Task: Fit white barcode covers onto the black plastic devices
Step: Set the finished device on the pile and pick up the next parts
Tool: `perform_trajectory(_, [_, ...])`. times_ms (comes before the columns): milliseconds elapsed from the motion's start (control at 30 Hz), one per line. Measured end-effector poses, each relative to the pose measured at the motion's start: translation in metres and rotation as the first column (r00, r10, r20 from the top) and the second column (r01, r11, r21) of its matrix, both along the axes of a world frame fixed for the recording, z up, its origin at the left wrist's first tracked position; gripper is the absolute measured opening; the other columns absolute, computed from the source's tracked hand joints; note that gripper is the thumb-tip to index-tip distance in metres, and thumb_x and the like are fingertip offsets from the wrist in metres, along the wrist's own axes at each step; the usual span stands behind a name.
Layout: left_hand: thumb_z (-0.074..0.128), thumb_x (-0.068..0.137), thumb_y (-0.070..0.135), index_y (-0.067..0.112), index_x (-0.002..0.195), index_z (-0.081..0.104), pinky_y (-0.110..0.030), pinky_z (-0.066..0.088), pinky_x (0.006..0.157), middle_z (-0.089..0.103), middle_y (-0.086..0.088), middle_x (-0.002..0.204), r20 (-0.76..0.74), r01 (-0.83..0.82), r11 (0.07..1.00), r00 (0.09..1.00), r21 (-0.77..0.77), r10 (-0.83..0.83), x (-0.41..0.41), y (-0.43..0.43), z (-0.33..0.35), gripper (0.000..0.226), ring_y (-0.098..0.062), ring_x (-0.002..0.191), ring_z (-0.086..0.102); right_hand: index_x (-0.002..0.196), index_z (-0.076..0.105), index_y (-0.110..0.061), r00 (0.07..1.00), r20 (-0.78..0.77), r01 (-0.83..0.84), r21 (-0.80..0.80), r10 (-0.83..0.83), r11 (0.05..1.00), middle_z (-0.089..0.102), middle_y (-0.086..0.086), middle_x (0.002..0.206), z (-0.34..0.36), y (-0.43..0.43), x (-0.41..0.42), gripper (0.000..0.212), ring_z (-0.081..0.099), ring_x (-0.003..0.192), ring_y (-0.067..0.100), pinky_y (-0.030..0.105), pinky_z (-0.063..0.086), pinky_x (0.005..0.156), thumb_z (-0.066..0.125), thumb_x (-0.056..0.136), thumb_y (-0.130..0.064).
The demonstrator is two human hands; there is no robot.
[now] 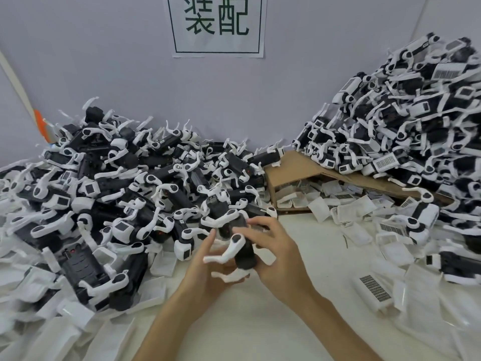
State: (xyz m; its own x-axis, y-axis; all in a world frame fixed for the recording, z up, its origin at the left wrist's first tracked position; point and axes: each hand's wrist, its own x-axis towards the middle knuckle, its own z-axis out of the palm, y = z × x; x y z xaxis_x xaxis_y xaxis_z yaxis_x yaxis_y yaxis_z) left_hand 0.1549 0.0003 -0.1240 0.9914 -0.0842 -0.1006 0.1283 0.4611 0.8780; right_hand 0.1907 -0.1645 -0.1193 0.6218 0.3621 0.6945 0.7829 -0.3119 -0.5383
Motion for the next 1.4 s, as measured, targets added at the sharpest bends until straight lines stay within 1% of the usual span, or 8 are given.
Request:
perform_trajectory(100, [0.046, 0.096, 0.06, 0.001, 0.112, 0.071, -0.027, 0.048, 0.065, 0.071, -0.008, 0.094, 0.004, 0.051, 0.997, 0.999, 0.056, -0.051, -0.002, 0.001, -0.001, 0.066, -0.017, 0.083, 0.068, 0.123, 0.072, -0.027, 0.998, 0.006, -0.055, -0.01, 0.055, 0.998, 0.058, -0.005, 0.134, -0.003, 0.0, -0.003, 0.064, 0.061, 0.11, 0.002, 0.016, 0.048, 0.096, 0.057, 0.08, 0.018])
perform_trajectory(233, [0.063, 0.09, 0.055, 0.015, 0.136, 0.062, -0.042, 0.042, 0.107, 0.063, -0.009, 0.138, 0.043, 0.064, 0.995, 0.997, 0.076, -0.067, -0.003, -0.004, -0.002, 0.061, -0.021, 0.131, 0.057, 0.12, 0.074, -0.022, 0.997, -0.025, -0.069, -0.016, 0.068, 0.997, 0.064, -0.008, 0.134, -0.004, -0.003, -0.004, 0.071, 0.055, 0.127, 0.001, 0.021, 0.043, 0.108, 0.041, 0.073, 0.021])
perform_trajectory(433, [0.065, 0.087, 0.056, 0.02, 0.127, 0.069, -0.03, 0.058, 0.085, 0.07, -0.009, 0.126, 0.06, -0.037, 0.992, 0.998, 0.122, 0.03, 0.0, -0.005, -0.01, 0.053, -0.029, 0.117, 0.067, 0.121, 0.071, -0.02, 0.99, -0.132, -0.037, 0.086, 0.048, 0.996, 0.072, -0.012, 0.111, 0.002, -0.009, -0.003, 0.049, 0.07, 0.099, 0.003, 0.018, 0.053, 0.087, 0.051, 0.089, 0.011])
perform_trajectory(567, [0.08, 0.068, 0.062, 0.018, 0.102, 0.078, -0.033, 0.06, 0.079, 0.076, -0.014, 0.106, 0.04, -0.077, 0.987, 0.997, 0.142, 0.072, 0.003, -0.003, -0.015, 0.055, -0.035, 0.103, 0.072, 0.094, 0.074, -0.033, 0.937, -0.315, 0.116, -0.136, -0.154, 0.984, 0.071, -0.019, 0.086, 0.018, -0.024, 0.005, 0.029, 0.065, 0.078, 0.001, 0.021, 0.051, 0.071, 0.063, 0.092, -0.007])
perform_trajectory(733, [0.087, 0.055, 0.066, 0.004, 0.112, 0.071, -0.049, 0.055, 0.098, 0.075, -0.017, 0.108, 0.024, -0.097, 0.979, 0.995, 0.177, 0.094, 0.005, -0.002, -0.016, 0.086, -0.037, 0.104, 0.072, 0.095, 0.068, -0.038, 0.822, -0.457, 0.023, -0.568, -0.339, 0.823, 0.07, -0.012, 0.089, 0.07, -0.066, 0.013, 0.004, 0.068, 0.07, 0.002, 0.022, 0.05, 0.067, 0.069, 0.092, -0.036])
perform_trajectory(967, [0.087, 0.051, 0.07, -0.007, 0.118, 0.062, -0.05, 0.041, 0.099, 0.065, -0.014, 0.108, 0.022, -0.114, 0.982, 0.993, 0.148, 0.112, -0.001, -0.004, -0.011, 0.105, -0.039, 0.103, 0.062, 0.118, 0.043, -0.055, 0.742, -0.093, 0.273, -0.863, -0.664, 0.426, 0.039, -0.033, 0.122, 0.088, -0.171, -0.01, 0.076, 0.053, 0.106, -0.001, 0.03, 0.047, 0.088, 0.052, 0.054, -0.096])
perform_trajectory(1200, [0.088, 0.045, 0.072, -0.01, 0.12, 0.058, -0.052, 0.04, 0.1, 0.063, -0.018, 0.105, 0.04, -0.097, 0.988, 0.995, 0.119, 0.093, 0.002, -0.004, -0.015, 0.116, -0.036, 0.103, 0.057, 0.144, 0.022, -0.058, 0.659, -0.39, 0.326, -0.622, -0.643, 0.712, 0.034, -0.006, 0.155, -0.012, -0.266, -0.066, 0.123, 0.035, 0.141, 0.022, 0.041, 0.034, 0.108, 0.067, 0.037, -0.097])
perform_trajectory(1400, [0.079, 0.061, 0.063, 0.004, 0.115, 0.07, -0.059, 0.041, 0.11, 0.073, -0.021, 0.113, 0.033, -0.102, 0.985, 0.995, 0.136, 0.099, 0.004, -0.004, -0.019, 0.081, -0.043, 0.112, 0.066, 0.14, 0.022, -0.065, 0.724, -0.227, 0.376, -0.661, -0.651, 0.649, 0.02, -0.026, 0.159, -0.009, -0.203, -0.043, 0.112, 0.031, 0.145, 0.011, 0.043, 0.044, 0.108, 0.047, 0.039, -0.106])
